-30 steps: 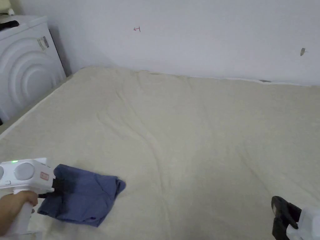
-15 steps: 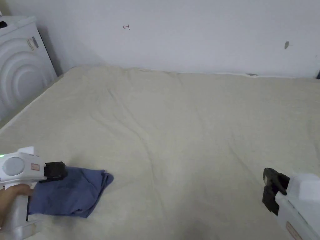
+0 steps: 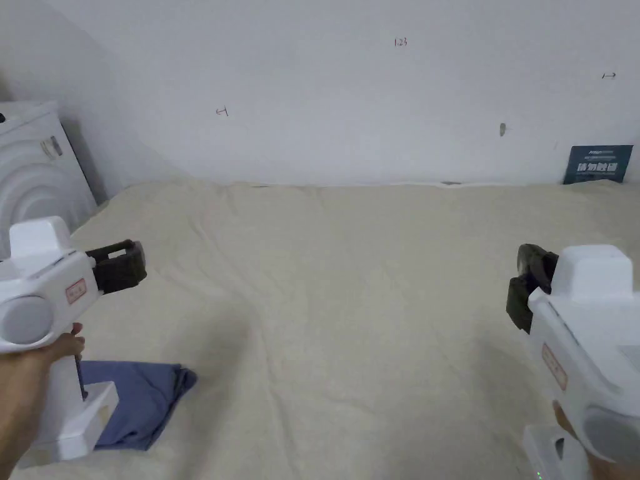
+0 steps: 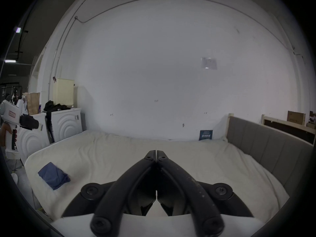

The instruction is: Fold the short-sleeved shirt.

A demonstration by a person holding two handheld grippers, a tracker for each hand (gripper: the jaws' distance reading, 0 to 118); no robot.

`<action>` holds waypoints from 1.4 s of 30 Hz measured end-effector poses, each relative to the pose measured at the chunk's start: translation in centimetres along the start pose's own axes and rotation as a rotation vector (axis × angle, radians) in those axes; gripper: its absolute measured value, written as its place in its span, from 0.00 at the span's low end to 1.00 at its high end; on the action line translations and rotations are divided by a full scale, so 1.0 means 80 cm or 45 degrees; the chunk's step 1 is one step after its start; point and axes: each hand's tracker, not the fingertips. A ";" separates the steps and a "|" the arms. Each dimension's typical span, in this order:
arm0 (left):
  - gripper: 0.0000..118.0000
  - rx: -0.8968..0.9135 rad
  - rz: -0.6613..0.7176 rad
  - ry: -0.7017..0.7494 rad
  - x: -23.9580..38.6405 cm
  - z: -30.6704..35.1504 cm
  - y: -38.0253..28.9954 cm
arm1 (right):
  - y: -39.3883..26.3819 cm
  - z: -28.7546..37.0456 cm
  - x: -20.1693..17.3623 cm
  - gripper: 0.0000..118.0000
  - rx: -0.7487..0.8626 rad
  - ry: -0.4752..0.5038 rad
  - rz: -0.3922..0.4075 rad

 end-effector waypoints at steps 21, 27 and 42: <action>0.51 0.443 -0.081 -0.308 0.236 0.111 -0.082 | 0.006 0.065 0.100 0.01 0.117 -0.175 0.100; 0.00 0.396 -0.092 -0.389 0.247 0.114 -0.094 | 0.003 0.073 0.101 0.01 0.120 -0.183 0.087; 0.00 0.396 -0.123 -0.395 0.253 0.122 -0.098 | 0.008 0.079 0.097 0.01 0.134 -0.179 0.075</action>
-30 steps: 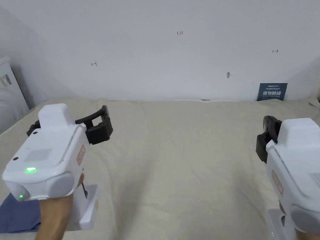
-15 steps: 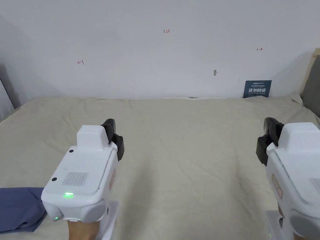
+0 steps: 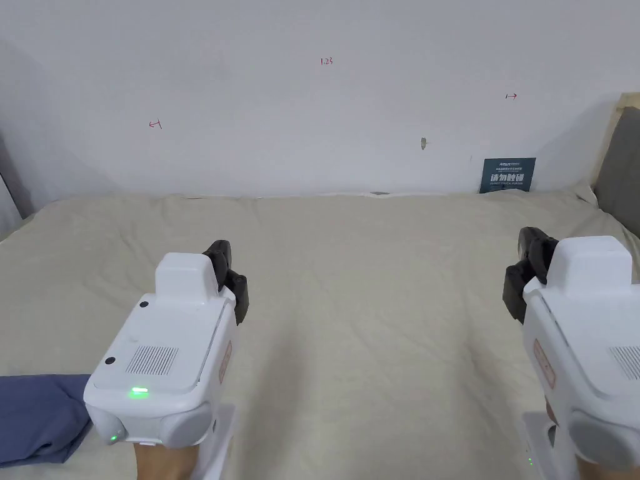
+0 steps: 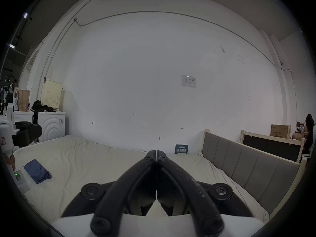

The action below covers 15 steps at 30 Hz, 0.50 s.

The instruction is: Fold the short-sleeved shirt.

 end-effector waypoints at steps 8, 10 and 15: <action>0.00 -0.004 -0.024 0.002 0.001 0.002 -0.001 | 0.002 0.000 -0.002 0.01 0.005 0.002 0.005; 0.00 -0.004 -0.030 0.007 0.001 0.002 -0.001 | 0.002 -0.001 -0.002 0.01 0.006 0.002 0.005; 0.00 -0.010 -0.031 0.010 0.001 0.002 -0.002 | 0.003 -0.001 -0.002 0.01 0.007 0.004 0.003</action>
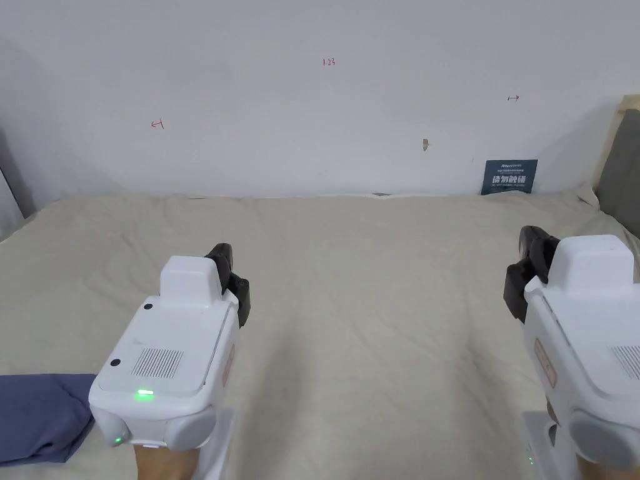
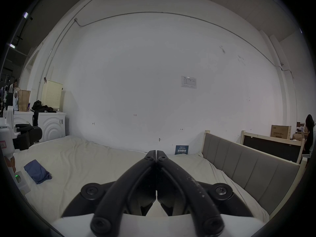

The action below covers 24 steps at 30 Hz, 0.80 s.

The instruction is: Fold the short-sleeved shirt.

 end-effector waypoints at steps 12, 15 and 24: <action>0.00 -0.011 0.037 0.002 -0.007 -0.001 -0.001 | 0.002 0.003 -0.003 0.01 0.007 -0.005 0.007; 0.00 -0.011 0.036 0.002 -0.008 0.000 0.000 | 0.003 0.003 -0.004 0.01 0.008 -0.004 0.010; 0.00 -0.009 0.028 -0.001 -0.009 0.002 0.000 | 0.003 0.004 -0.005 0.01 0.008 -0.002 0.002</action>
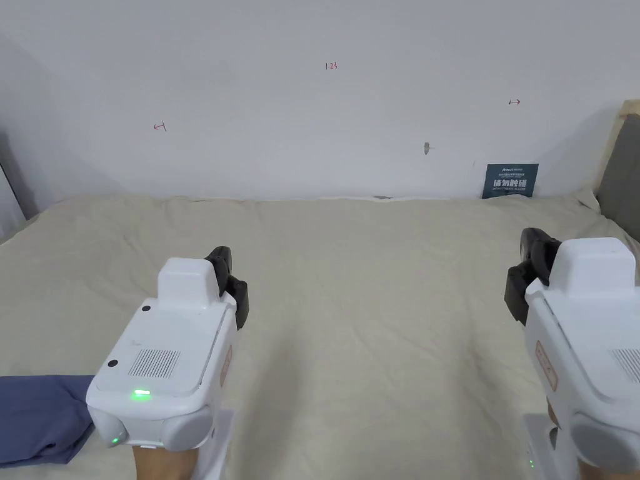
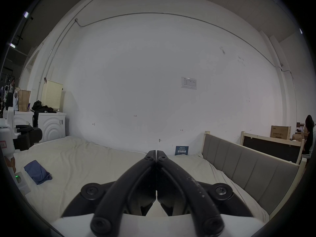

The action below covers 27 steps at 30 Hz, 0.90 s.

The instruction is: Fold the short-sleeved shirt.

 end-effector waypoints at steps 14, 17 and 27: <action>0.00 -0.009 0.024 0.004 -0.005 0.000 0.000 | -0.001 -0.001 -0.001 0.02 -0.005 -0.004 -0.005; 0.10 -0.006 0.034 0.009 -0.008 -0.001 0.001 | -0.002 0.000 -0.001 0.16 -0.007 -0.016 -0.007; 1.00 0.001 0.074 0.005 -0.013 -0.002 0.005 | -0.008 -0.003 0.001 1.00 -0.013 0.001 -0.061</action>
